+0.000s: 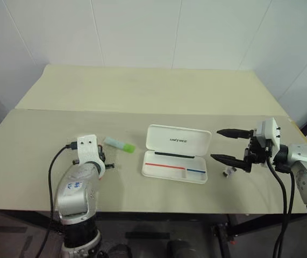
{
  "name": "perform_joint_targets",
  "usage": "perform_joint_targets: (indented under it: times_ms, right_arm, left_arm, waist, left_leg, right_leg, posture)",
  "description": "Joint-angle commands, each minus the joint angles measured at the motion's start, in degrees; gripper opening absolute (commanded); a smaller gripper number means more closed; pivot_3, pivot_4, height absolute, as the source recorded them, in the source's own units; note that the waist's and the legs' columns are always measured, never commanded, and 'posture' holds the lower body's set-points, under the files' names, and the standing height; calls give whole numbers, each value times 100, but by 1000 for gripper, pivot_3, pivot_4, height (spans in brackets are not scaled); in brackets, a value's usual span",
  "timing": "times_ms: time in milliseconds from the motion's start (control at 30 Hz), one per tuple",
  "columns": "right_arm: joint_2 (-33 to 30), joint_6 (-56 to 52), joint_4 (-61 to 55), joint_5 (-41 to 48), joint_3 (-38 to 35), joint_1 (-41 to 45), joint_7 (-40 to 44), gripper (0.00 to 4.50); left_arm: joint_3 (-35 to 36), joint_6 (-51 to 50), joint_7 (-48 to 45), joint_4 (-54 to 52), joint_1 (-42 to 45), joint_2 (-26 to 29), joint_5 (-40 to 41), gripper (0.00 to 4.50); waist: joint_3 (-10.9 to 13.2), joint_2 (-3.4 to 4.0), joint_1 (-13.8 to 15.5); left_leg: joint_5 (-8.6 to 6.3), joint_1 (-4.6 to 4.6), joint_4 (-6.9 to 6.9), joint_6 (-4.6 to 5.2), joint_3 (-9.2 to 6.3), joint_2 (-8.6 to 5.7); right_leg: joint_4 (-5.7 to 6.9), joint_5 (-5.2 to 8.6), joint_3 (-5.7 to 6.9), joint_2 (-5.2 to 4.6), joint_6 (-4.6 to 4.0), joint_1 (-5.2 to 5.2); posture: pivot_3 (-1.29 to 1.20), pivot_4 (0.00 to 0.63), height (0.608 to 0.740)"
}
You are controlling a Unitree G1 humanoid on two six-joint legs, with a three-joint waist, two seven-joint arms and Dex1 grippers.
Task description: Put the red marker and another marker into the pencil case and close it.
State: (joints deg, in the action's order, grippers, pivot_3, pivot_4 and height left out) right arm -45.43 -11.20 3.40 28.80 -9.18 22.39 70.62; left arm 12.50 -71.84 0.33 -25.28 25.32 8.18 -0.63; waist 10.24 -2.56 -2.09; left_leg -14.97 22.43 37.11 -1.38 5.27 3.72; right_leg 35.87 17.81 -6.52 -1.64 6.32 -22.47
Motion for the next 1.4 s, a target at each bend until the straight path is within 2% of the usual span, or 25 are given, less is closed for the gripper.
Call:
perform_joint_targets:
  times_ms: [33,233,367,467,567,733,833,1000,1167,1400]
  right_arm:
    - [12,123,-44,39,-154,49,-30,4500]
    - [77,143,-207,87,-278,-124,-140,4500]
    - [110,154,-350,100,-336,-268,-267,4500]
    - [89,148,-489,123,-413,-441,-350,4500]
    - [70,160,-547,118,-485,-527,-425,4500]
    - [96,119,-931,167,-738,-954,-706,4500]
    - [127,90,-1173,205,-861,-1223,-892,4500]
    - [138,41,-1515,249,-1055,-1598,-1166,4500]
    - [151,-18,-1831,313,-1272,-1945,-1400,4500]
    - [161,-80,-2172,397,-1487,-2361,-1624,4500]
  left_arm:
    - [-325,391,-1041,-65,412,813,498,587]
    - [-606,1240,-2850,388,1091,1864,1465,587]
    - [-964,1779,-3996,716,1588,2257,1984,587]
    - [-1635,2399,-5403,892,1871,2604,2321,587]
    - [-2013,2759,-5964,1189,2131,2668,2357,587]
    - [-3052,3917,-6896,2133,2637,2499,1809,587]
    - [-3410,4612,-7054,2967,2949,2180,1410,587]
    - [-3638,5422,-7061,4261,3432,1477,965,587]
    - [-3775,5674,-6859,5228,3691,726,553,587]
    - [-3870,5770,-6827,5696,3785,340,155,587]
  waist:
    - [0,1,2]
    - [6,8,31]
    - [9,15,44]
    - [12,20,37]
    - [27,41,36]
    - [37,55,39]
    - [38,57,51]
    - [44,63,47]
    - [44,64,53]
    - [44,65,50]
  left_leg:
    - [-5,-1,-3,-2,2,0]
    - [-26,-2,-26,-27,2,16]
    - [-29,12,-25,-31,1,19]
    - [-32,12,-24,-35,9,17]
    - [-35,13,-14,-30,15,16]
    - [-42,13,-3,-14,12,15]
    - [-42,14,0,-9,11,11]
    - [-43,35,10,0,5,7]
    - [-45,70,17,6,-2,2]
    - [-42,87,9,-1,8,2]
  right_leg:
    - [0,-2,3,-2,4,0]
    - [-2,5,21,2,11,-12]
    - [-6,11,28,6,11,-21]
    - [-13,14,22,6,15,-20]
    - [-14,16,16,6,16,-19]
    - [-4,17,12,10,21,-19]
    - [-5,17,9,10,22,-18]
    - [-7,15,4,9,31,-28]
    - [-5,17,3,10,43,-55]
    - [14,25,-9,12,55,-95]
  posture:
    - [0,150,740]
    - [0,150,740]
    - [0,150,740]
    - [0,150,740]
    - [0,150,740]
    - [0,150,740]
    - [0,150,740]
    - [0,150,740]
    - [0,150,740]
    - [0,150,740]
